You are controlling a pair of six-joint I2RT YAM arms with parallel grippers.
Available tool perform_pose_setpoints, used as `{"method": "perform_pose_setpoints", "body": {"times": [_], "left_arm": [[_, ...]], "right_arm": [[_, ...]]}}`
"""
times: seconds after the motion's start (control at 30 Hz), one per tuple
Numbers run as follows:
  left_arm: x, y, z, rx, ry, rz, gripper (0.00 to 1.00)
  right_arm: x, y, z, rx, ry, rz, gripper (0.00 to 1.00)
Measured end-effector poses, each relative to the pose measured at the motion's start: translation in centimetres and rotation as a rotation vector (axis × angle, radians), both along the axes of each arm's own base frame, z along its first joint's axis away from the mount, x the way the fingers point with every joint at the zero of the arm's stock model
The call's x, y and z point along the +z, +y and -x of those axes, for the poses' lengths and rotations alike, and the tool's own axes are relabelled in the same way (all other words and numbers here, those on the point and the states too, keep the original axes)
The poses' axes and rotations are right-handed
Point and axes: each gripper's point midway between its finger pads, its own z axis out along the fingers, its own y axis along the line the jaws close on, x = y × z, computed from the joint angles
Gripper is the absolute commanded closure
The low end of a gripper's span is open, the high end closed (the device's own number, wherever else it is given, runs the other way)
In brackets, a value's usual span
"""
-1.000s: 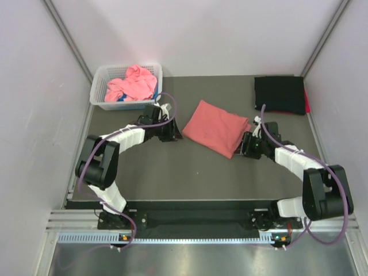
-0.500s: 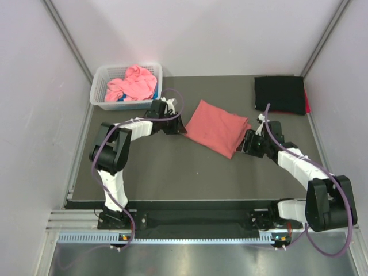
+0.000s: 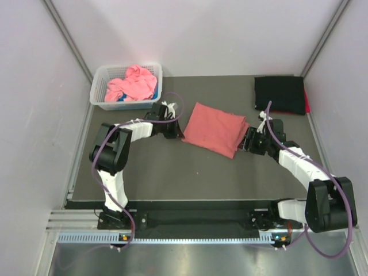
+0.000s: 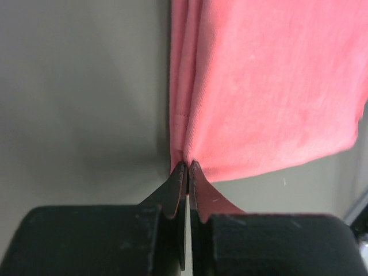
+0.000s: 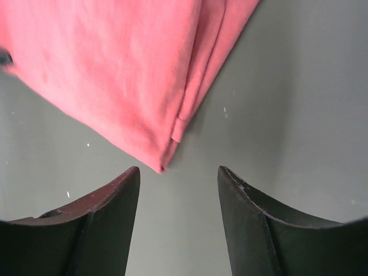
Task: Fold and stack the t-shirts
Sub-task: Fold the tshirt
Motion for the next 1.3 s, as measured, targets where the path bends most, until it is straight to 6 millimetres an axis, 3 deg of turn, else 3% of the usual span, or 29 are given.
{"method": "perform_pose_setpoints", "body": {"times": [0.2,0.23,0.33,0.47,0.57,0.67,0.77,0.9,1.0,1.13,1.3], "left_arm": [[-0.8,1.2,6.7,0.043,0.160,-0.001,0.99],[-0.7,1.2,7.8,0.051,0.176,-0.003,0.87],[-0.6,1.6,10.6,0.055,0.224,-0.023,0.67],[0.0,2.1,11.3,0.070,0.258,-0.079,0.56],[2.3,2.2,8.5,0.093,0.212,-0.115,0.55],[5.9,1.9,3.3,0.119,0.093,-0.107,0.55],[7.5,2.7,-0.7,0.150,0.011,-0.107,0.54],[6.3,4.4,-4.4,0.170,-0.007,-0.133,0.54],[4.5,4.9,-5.8,0.163,0.010,-0.146,0.55],[2.8,4.3,-6.7,0.137,0.032,-0.146,0.58],[2.5,3.4,-8.6,0.128,0.010,-0.138,0.60]], "right_arm": [[1.8,1.0,-2.7,0.074,-0.051,-0.013,0.42],[2.0,1.4,-3.2,0.097,-0.062,-0.025,0.41],[2.2,2.5,-3.9,0.161,-0.082,-0.059,0.40],[2.1,3.5,-5.3,0.237,-0.099,-0.079,0.38],[2.4,4.3,-8.1,0.296,-0.136,-0.074,0.36],[2.3,5.0,-10.8,0.350,-0.167,-0.075,0.35],[1.5,5.5,-12.7,0.382,-0.170,-0.072,0.35],[-0.1,5.8,-13.9,0.412,-0.150,-0.075,0.36],[-1.1,5.9,-14.4,0.421,-0.136,-0.070,0.39],[-1.8,6.0,-15.6,0.410,-0.126,-0.076,0.67],[-2.7,5.7,-17.0,0.347,-0.101,-0.072,0.83]]}}
